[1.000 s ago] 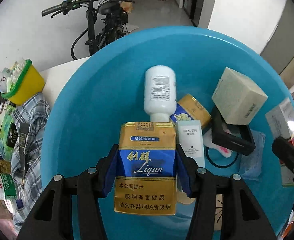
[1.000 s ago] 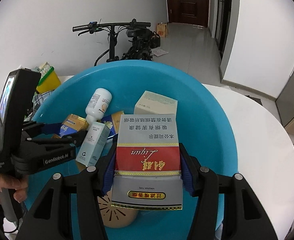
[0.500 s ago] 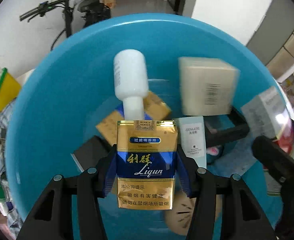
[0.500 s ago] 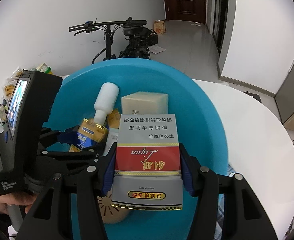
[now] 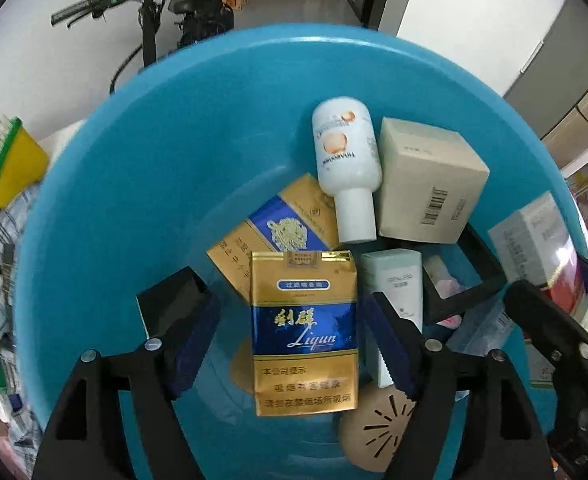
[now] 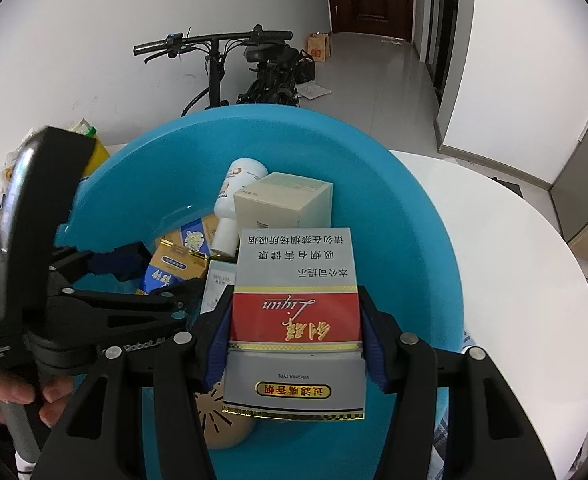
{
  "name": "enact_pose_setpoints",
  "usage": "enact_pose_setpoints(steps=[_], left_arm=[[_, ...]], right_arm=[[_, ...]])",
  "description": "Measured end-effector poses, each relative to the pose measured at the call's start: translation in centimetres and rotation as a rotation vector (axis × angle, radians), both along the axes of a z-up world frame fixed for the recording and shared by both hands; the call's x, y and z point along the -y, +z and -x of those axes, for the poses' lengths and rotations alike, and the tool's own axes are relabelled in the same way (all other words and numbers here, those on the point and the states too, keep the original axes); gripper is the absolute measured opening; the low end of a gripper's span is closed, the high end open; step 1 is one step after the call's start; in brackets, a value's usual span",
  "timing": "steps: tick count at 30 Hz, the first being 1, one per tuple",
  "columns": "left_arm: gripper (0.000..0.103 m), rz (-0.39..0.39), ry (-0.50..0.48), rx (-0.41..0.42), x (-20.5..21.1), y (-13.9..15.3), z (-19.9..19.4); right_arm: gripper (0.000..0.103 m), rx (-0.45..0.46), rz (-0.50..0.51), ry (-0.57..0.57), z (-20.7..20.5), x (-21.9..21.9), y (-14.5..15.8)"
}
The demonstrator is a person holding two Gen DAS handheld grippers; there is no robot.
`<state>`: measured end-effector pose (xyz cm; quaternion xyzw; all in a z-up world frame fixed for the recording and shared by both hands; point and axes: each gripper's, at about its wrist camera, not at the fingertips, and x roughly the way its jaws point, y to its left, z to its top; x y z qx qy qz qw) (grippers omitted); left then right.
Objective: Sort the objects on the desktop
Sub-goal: 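Open the left tool to drop the gold pack into the basin while the right tool lowers the red pack, then open the right tool to release the red pack into the basin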
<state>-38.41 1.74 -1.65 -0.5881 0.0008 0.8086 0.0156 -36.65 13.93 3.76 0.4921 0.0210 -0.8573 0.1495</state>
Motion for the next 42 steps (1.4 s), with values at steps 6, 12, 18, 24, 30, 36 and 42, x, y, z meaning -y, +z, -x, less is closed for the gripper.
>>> enact_pose_setpoints(steps=[6, 12, 18, 24, 30, 36, 42], left_arm=[[0.081, 0.037, 0.041, -0.066, 1.4, 2.2, -0.6], [0.081, 0.002, 0.115, -0.106, 5.1, 4.4, -1.3], [0.081, -0.009, 0.139, -0.122, 7.9, 4.9, -1.9], [0.081, 0.009, 0.122, -0.125, 6.6, 5.3, -2.9], [0.082, -0.008, 0.124, -0.114, 6.8, 4.4, -2.0], [0.082, -0.011, 0.121, -0.105, 6.7, 3.9, -1.7], [0.082, -0.013, 0.116, -0.096, 6.3, 3.5, -1.6]], right_arm=[[0.054, 0.038, 0.002, 0.021, 0.4, 0.7, -0.7], [0.054, 0.077, 0.015, 0.054, 0.7, 2.4, -0.8], [0.054, 0.128, 0.042, 0.088, 1.4, 5.5, -1.5], [0.054, 0.17, 0.023, 0.109, 1.7, 7.6, -2.8], [0.055, 0.19, -0.009, 0.126, 1.6, 8.9, -3.6], [0.073, 0.195, -0.064, 0.186, 1.1, 10.1, -4.3], [0.077, 0.207, -0.03, 0.175, 1.1, 9.5, -4.1]])
